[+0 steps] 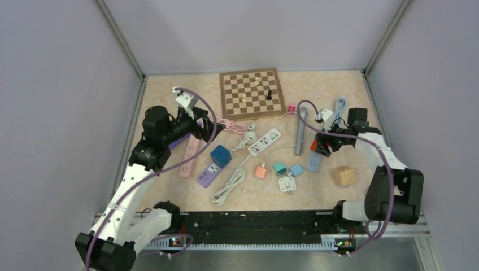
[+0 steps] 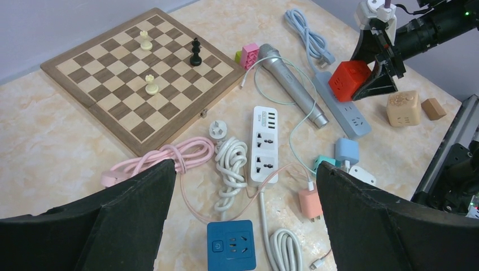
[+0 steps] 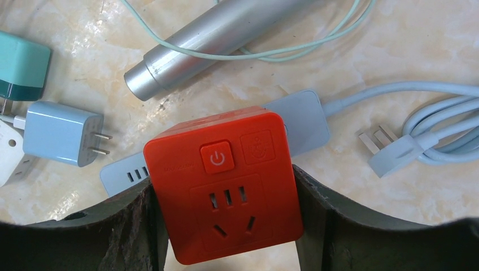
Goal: Insert the plug
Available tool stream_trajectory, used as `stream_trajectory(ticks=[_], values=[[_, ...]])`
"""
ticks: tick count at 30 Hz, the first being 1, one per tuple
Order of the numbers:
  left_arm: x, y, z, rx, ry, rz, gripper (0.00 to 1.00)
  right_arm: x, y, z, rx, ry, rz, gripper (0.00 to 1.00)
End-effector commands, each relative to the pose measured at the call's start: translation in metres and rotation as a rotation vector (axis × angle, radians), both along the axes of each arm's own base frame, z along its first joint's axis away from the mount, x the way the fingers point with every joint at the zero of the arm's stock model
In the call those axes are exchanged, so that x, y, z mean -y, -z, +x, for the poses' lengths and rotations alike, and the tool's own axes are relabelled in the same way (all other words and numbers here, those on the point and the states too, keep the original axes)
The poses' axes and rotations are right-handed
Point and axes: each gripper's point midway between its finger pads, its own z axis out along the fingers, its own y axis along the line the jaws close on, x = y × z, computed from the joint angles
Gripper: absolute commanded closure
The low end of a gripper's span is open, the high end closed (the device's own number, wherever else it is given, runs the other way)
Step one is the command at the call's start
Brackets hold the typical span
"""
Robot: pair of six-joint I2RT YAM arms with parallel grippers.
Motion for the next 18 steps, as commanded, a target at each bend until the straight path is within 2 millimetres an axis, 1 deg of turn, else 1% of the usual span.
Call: stream_trajectory(ticks=[1,5,9,18], values=[[0.000,-0.006,-0.002,0.044,0.004,0.007,0.01,0.008,0.000,0.012,0.032,0.001,-0.014,1.00],[0.000,-0.004,-0.002,0.045,0.003,0.019,0.01,0.004,0.008,0.007,-0.008,-0.015,0.010,1.00],[0.000,-0.003,-0.002,0.051,0.005,0.028,0.01,0.007,0.020,-0.001,-0.049,-0.031,-0.019,1.00],[-0.002,0.002,-0.001,0.058,-0.007,0.047,0.01,0.014,0.048,-0.030,-0.146,-0.081,-0.090,1.00]])
